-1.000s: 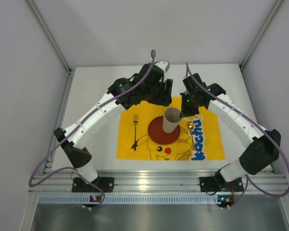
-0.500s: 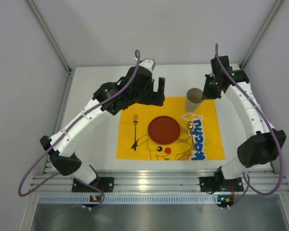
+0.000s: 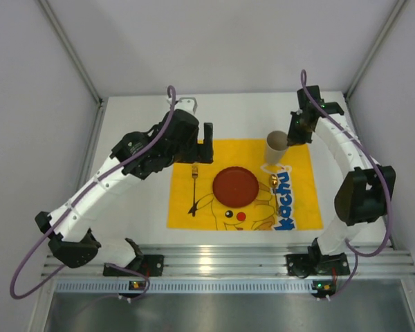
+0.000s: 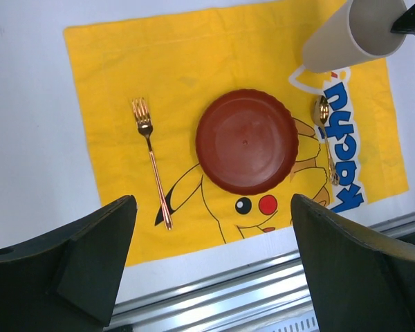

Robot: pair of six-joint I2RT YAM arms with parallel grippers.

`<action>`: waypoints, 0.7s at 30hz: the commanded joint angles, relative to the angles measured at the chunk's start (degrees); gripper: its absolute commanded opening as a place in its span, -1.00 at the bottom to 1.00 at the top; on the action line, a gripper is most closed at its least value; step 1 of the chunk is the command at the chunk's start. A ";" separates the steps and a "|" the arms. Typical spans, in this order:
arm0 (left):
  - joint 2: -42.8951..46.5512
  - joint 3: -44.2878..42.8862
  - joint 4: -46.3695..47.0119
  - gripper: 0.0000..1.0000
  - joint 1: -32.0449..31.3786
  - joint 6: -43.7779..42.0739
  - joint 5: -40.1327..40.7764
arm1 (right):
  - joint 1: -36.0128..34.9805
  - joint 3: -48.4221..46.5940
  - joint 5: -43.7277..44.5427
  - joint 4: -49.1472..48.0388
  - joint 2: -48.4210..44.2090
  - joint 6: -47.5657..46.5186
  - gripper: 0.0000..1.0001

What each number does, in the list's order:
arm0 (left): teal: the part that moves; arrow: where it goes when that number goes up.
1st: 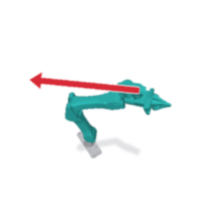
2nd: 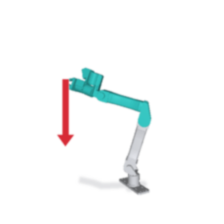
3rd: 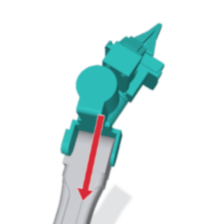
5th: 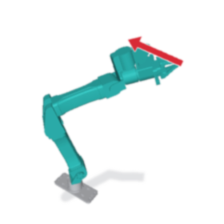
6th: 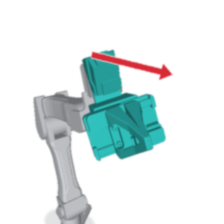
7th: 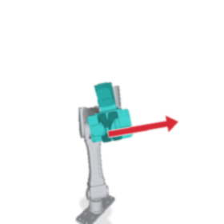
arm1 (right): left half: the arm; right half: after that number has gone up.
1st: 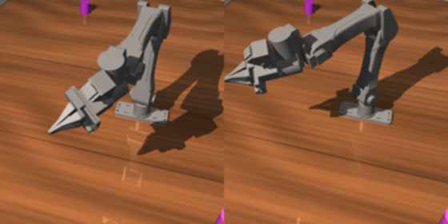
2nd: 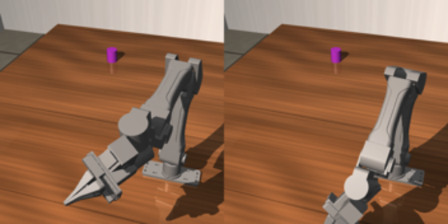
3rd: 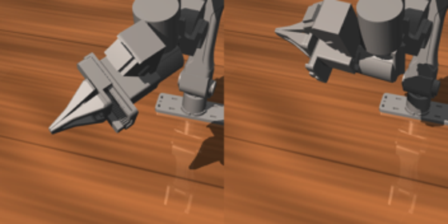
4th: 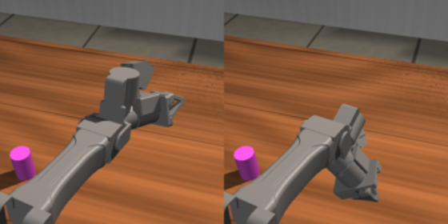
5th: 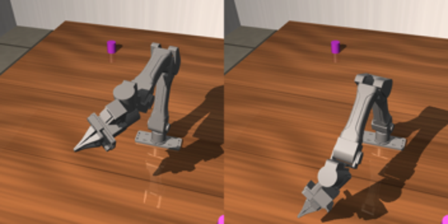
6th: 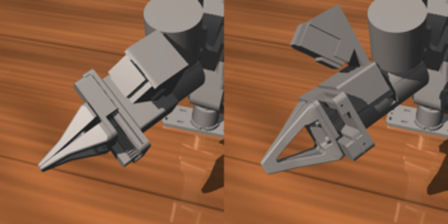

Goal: Set the dinner table for one person

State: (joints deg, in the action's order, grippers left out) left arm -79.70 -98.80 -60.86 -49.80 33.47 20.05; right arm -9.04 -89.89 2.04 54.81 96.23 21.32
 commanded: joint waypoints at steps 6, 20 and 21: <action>5.61 1.60 -5.67 0.97 0.32 3.44 4.03 | 0.34 4.63 0.94 -7.61 2.39 1.97 -1.00; 5.17 1.69 -5.15 0.96 1.11 2.65 4.73 | 0.16 1.13 0.15 -5.42 -0.59 2.41 0.80; 5.00 1.77 -4.97 0.97 1.11 2.48 4.73 | 0.25 0.42 0.07 -4.89 -1.12 2.32 0.85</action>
State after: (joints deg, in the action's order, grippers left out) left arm -74.65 -96.92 -66.30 -49.08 36.67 23.68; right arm -8.86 -85.32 2.24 49.36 98.74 23.73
